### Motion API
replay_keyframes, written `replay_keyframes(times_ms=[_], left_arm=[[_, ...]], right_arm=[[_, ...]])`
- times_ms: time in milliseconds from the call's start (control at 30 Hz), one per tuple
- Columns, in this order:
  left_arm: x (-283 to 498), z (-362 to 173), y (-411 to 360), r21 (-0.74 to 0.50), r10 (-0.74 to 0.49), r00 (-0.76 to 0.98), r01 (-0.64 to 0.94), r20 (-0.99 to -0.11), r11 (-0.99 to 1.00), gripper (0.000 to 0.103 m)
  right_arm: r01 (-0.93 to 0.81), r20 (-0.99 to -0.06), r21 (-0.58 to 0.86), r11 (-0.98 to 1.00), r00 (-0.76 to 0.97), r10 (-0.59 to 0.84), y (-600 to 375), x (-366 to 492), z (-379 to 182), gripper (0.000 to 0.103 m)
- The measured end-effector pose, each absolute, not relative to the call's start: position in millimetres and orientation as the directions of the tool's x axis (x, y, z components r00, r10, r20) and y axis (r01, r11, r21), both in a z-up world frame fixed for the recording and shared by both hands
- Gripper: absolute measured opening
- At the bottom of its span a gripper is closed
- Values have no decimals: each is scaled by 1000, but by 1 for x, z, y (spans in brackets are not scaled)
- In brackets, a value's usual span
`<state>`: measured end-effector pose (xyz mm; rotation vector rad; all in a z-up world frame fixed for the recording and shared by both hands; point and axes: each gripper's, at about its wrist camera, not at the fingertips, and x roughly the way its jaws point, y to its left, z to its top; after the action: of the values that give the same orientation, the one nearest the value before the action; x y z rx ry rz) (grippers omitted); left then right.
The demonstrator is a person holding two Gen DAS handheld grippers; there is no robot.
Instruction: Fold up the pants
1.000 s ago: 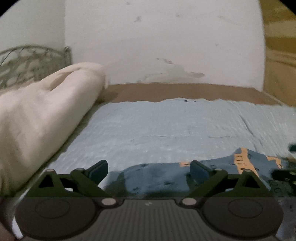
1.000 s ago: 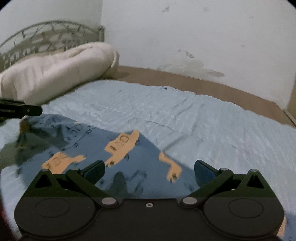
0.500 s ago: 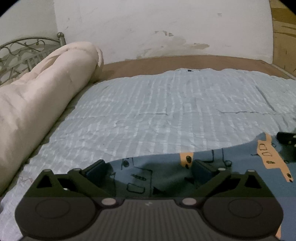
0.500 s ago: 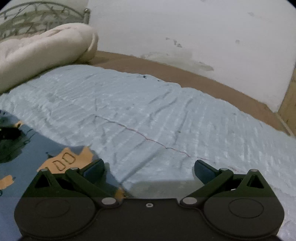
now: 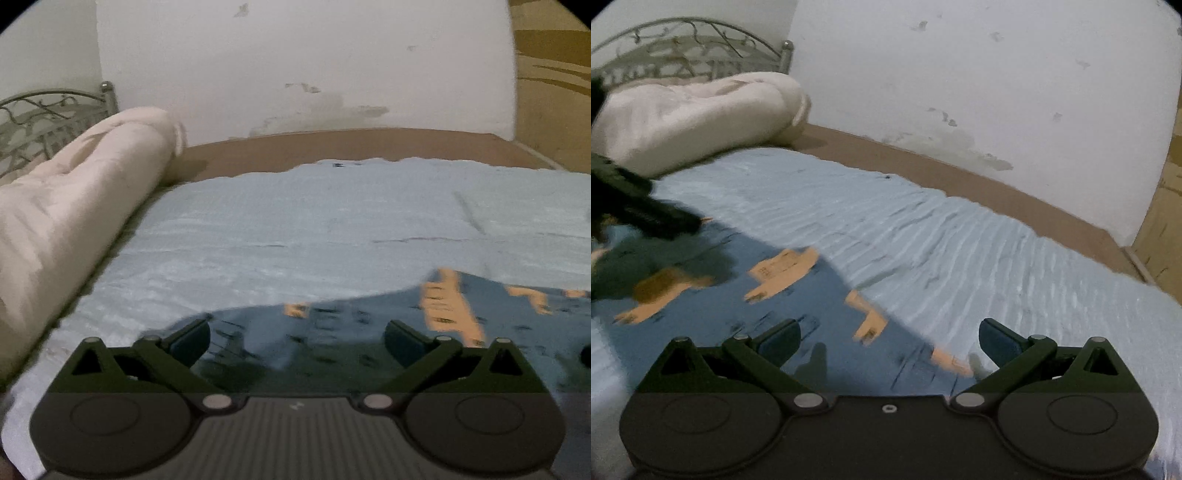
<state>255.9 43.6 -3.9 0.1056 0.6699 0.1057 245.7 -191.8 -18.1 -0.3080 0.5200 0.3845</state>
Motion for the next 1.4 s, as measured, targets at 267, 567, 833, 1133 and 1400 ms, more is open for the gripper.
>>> replay_keyframes(times_ms=[267,567,833,1133,1400], left_arm=[[228,-2,-11,77,33,778,20,-628,997,102],[225,-16,-62,75,-9,755,77,-655,994,102],[219,-23,-86,67,-31,755,98,-655,993,102],[211,-34,-122,96,-48,737,152,-674,984,102],[210,-37,-132,105,-22,728,128,-685,986,102]], right_arm=[[-356,-553,-208,911,811,191,-234,191,-32,102],[-167,-543,-193,967,839,37,-330,167,-42,102],[26,-511,-183,983,852,-118,-390,154,-40,102],[47,-547,-195,980,824,-148,-393,166,-40,102],[69,-554,-161,985,819,-147,-410,172,-44,102]])
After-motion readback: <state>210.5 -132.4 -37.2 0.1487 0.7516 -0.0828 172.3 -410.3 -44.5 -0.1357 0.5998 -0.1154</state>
